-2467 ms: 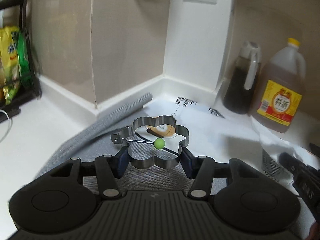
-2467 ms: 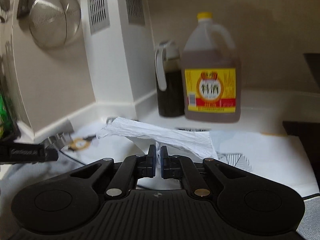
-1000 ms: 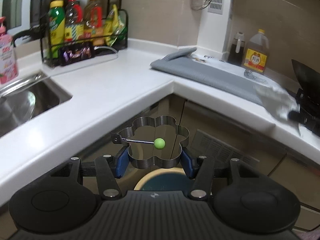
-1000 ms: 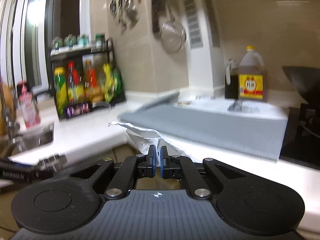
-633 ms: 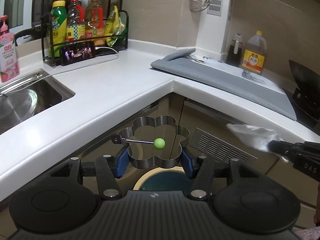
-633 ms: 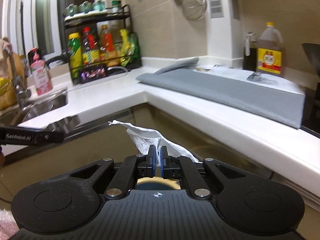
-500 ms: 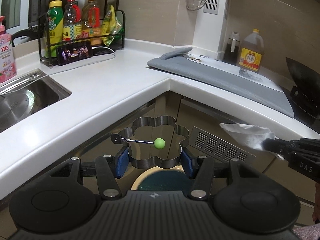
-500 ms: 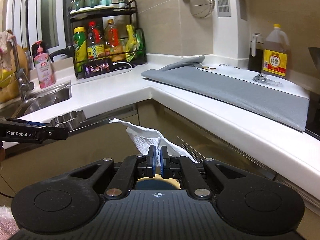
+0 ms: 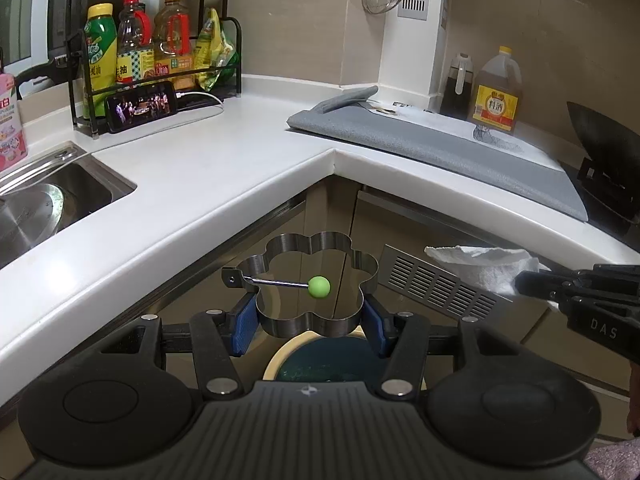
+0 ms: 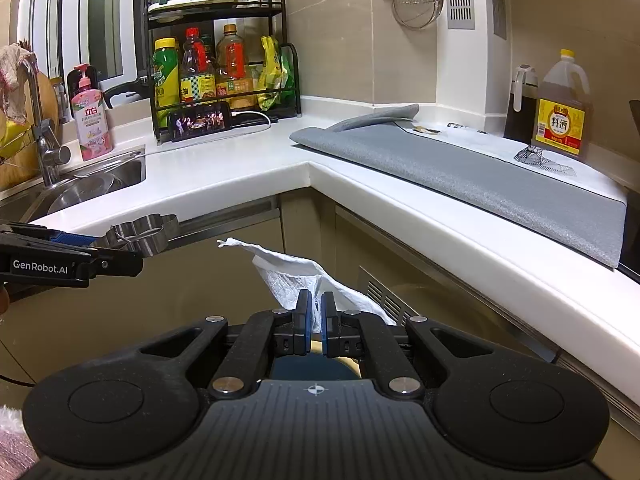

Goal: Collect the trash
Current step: 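Carry the tissue and egg ring down toward the trash bin with both grippers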

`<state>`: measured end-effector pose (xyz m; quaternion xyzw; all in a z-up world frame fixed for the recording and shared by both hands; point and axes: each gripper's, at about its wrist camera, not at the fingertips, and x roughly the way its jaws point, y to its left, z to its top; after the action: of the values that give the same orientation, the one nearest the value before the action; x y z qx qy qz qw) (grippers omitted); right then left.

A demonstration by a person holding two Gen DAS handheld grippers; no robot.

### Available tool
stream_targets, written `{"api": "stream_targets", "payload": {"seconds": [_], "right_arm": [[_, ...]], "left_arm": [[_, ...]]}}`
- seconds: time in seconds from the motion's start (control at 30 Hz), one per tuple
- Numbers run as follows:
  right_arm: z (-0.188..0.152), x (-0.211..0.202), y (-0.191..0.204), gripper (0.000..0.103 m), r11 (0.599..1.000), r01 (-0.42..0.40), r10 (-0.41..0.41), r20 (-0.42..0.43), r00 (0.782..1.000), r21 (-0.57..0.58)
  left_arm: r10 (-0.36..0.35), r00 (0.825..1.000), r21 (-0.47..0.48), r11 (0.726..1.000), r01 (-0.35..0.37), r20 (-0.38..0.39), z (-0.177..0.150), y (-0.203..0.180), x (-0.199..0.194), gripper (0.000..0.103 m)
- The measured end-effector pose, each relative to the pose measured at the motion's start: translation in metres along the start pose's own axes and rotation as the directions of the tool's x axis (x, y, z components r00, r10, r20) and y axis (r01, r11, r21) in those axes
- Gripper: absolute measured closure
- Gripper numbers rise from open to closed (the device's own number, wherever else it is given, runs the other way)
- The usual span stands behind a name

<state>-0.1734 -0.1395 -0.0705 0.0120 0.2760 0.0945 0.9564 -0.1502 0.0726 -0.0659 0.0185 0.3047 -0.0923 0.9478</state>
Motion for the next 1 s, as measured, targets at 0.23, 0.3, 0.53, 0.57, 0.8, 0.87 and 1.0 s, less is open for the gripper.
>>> {"api": "stream_targets", "payload": {"seconds": [0.23, 0.3, 0.53, 0.57, 0.8, 0.87, 1.0], "right_arm": [[0.009, 0.002, -0.006, 0.098, 1.0, 0.016, -0.016, 0.03, 0.999, 0.017], [0.009, 0.004, -0.005, 0.098, 1.0, 0.012, -0.012, 0.025, 1.0, 0.016], [0.009, 0.012, -0.004, 0.098, 1.0, 0.008, -0.008, 0.005, 1.0, 0.006], [0.01, 0.014, -0.004, 0.098, 1.0, 0.009, -0.009, 0.004, 1.0, 0.006], [0.013, 0.03, -0.002, 0.098, 1.0, 0.007, -0.007, -0.025, 1.0, -0.003], [0.014, 0.034, -0.002, 0.098, 1.0, 0.002, -0.002, -0.035, 0.999, 0.001], [0.011, 0.041, -0.002, 0.098, 1.0, -0.003, 0.003, -0.054, 0.999, -0.002]], "left_arm": [[0.015, 1.0, 0.035, 0.999, -0.015, -0.008, 0.002, -0.003, 0.003, 0.043], [0.019, 1.0, 0.037, 0.999, -0.019, -0.018, 0.002, -0.003, 0.005, 0.043], [0.038, 0.997, 0.042, 0.999, -0.035, -0.066, 0.002, -0.003, 0.016, 0.043], [0.038, 0.997, 0.041, 0.999, -0.035, -0.072, 0.003, -0.003, 0.018, 0.043], [0.042, 0.991, 0.022, 0.999, -0.039, -0.13, 0.004, 0.001, 0.038, 0.043], [0.041, 0.988, 0.022, 0.999, -0.038, -0.147, 0.003, 0.001, 0.046, 0.043], [0.029, 0.976, 0.029, 0.999, -0.023, -0.217, 0.0, 0.0, 0.071, 0.043]]}}
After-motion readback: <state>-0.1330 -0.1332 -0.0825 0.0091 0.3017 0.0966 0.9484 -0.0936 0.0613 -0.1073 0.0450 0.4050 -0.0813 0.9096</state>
